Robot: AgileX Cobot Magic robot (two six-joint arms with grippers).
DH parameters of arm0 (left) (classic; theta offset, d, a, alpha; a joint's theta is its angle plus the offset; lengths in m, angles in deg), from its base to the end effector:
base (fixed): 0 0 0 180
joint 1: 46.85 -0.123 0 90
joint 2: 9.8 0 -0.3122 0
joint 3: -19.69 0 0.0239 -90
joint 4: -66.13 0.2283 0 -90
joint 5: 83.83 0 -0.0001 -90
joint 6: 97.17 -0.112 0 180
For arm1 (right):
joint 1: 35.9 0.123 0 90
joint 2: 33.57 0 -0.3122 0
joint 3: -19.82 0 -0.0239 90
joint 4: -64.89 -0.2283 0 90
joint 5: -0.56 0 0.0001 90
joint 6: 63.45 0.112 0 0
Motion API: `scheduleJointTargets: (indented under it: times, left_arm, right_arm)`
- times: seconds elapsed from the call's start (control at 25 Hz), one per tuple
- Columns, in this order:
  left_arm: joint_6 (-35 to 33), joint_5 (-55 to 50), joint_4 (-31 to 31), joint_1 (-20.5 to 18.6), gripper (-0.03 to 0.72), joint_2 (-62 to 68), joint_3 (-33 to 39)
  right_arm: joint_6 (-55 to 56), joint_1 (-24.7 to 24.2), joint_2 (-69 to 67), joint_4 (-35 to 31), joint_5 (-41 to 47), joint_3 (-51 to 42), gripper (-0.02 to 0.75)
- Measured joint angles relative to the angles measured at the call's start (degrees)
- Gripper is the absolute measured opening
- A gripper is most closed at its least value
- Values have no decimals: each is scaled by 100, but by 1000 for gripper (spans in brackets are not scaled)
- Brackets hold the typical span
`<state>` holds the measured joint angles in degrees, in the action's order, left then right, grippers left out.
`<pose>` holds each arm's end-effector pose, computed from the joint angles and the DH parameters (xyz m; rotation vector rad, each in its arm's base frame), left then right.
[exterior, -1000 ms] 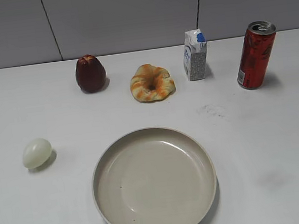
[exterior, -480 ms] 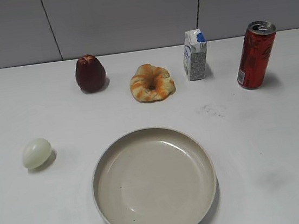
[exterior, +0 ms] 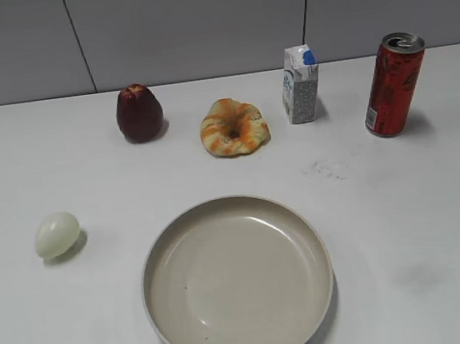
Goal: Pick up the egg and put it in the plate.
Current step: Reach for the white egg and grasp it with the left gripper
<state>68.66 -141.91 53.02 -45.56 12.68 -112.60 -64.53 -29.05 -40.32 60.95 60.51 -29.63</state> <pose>0.0048 -0.0217 0.2751 0.2686 2.2008 -0.1592 -0.0338 0.0027 0.2573 -0.1429 2.0233 0.1457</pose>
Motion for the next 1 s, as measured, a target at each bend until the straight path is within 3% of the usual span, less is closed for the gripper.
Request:
scheduleJointTargets:
  times: [0.2,0.52,1.0]
  left_arm:
    - [-96,490,-34,208,551,1053,-5]
    - [-527,1120,-65,1129,551,3002,-139]
    - [-1383,1639,-639,1312,551,6474,-1577]
  right_arm:
    - [0,0,0,0,0,0,554]
    - [0,0,0,0,0,0,554]
    - [0,0,0,0,0,0,554]
